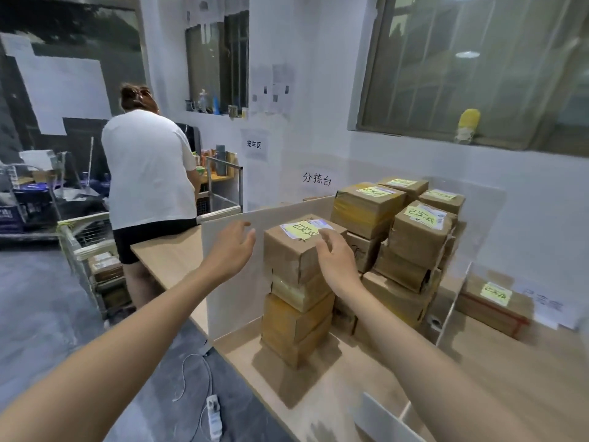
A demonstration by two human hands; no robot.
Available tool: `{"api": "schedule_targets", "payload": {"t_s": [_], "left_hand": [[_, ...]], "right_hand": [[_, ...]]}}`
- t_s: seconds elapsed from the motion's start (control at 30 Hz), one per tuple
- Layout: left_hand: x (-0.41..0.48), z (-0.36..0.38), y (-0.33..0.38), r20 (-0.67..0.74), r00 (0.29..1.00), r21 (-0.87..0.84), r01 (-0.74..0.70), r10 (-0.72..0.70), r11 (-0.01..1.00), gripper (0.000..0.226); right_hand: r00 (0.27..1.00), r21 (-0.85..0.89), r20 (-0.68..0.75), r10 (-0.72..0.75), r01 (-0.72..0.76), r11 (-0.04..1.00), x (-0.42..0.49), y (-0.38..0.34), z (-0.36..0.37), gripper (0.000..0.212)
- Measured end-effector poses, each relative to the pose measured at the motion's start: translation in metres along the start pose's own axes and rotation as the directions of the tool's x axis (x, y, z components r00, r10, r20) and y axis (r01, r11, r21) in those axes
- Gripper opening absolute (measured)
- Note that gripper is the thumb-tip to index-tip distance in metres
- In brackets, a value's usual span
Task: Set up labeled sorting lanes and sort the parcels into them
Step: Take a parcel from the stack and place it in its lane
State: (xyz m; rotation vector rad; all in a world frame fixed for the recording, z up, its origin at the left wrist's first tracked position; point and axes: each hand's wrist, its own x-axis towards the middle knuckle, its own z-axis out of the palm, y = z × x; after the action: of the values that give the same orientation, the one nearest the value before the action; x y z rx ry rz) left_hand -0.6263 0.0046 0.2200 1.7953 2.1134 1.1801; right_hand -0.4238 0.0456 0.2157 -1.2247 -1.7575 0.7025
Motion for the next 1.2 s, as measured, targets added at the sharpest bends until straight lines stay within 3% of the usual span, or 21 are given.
{"api": "schedule_targets", "payload": {"t_s": [0.37, 0.53, 0.9, 1.2], "left_hand": [[0.100, 0.050, -0.026, 0.231, 0.967, -0.098, -0.081, 0.102, 0.992, 0.041], [0.134, 0.072, -0.026, 0.310, 0.947, -0.183, -0.027, 0.083, 0.983, 0.033], [0.152, 0.082, -0.029, 0.482, 0.872, -0.347, 0.098, 0.088, 0.933, 0.027], [0.139, 0.071, -0.023, 0.442, 0.890, -0.431, 0.104, 0.109, 0.896, 0.038]], "right_hand": [[0.938, 0.095, -0.211, 0.275, -0.261, 0.961, 0.050, 0.014, 0.055, 0.039], [0.899, 0.152, -0.251, 0.360, -0.331, 0.931, 0.062, 0.021, 0.064, 0.038], [0.841, 0.341, -0.165, 0.515, -0.442, 0.830, 0.074, 0.031, 0.071, 0.043], [0.852, 0.362, -0.104, 0.513, -0.448, 0.818, 0.066, 0.024, 0.061, 0.049]]}}
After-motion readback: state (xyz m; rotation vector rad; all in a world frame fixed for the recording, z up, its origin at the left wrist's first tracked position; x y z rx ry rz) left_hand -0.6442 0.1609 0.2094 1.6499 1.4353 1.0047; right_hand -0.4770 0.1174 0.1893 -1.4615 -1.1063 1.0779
